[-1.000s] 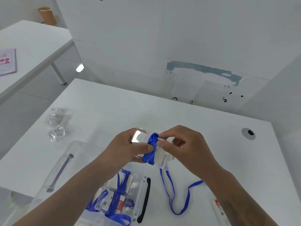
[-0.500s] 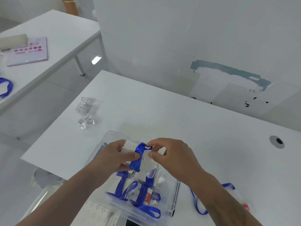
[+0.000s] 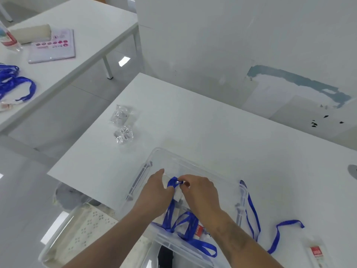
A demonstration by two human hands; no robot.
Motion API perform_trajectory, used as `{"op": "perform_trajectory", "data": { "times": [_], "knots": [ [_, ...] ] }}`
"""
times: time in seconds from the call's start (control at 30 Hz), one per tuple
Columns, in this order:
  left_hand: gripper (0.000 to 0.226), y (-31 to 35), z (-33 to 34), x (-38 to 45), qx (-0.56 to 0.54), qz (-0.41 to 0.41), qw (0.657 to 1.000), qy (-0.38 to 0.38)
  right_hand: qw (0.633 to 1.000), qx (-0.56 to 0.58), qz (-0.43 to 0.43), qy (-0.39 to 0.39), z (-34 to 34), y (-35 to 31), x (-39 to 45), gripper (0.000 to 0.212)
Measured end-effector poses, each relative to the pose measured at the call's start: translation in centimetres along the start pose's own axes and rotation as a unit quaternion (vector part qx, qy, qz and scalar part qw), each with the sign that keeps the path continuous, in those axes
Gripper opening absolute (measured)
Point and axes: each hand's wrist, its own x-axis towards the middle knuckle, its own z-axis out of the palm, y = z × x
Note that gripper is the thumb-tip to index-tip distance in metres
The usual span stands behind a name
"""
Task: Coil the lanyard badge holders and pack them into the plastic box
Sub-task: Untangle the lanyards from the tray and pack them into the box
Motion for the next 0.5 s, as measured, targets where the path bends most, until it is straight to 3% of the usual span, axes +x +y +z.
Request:
{"op": "perform_trajectory", "data": {
  "times": [0.1, 0.23, 0.37, 0.5],
  "knots": [
    [0.058, -0.2, 0.4, 0.2, 0.011, -0.005, 1.0, -0.007, 0.999, -0.035, -0.001, -0.017, 0.9, -0.5, 0.8, 0.029],
    [0.03, -0.6, 0.7, 0.2, 0.01, 0.009, 1.0, -0.012, 0.996, -0.076, -0.013, -0.056, 0.8, -0.9, 0.6, 0.03],
    [0.051, -0.7, 0.6, 0.0, 0.008, 0.027, 1.0, 0.007, 0.997, -0.052, -0.032, -0.038, -0.2, -0.7, -1.0, 0.038],
    [0.04, 1.1, 0.7, -1.0, -0.019, 0.081, 0.995, 0.051, 0.999, 0.013, -0.041, 0.007, -3.5, 0.4, -3.9, 0.036]
  ]
}}
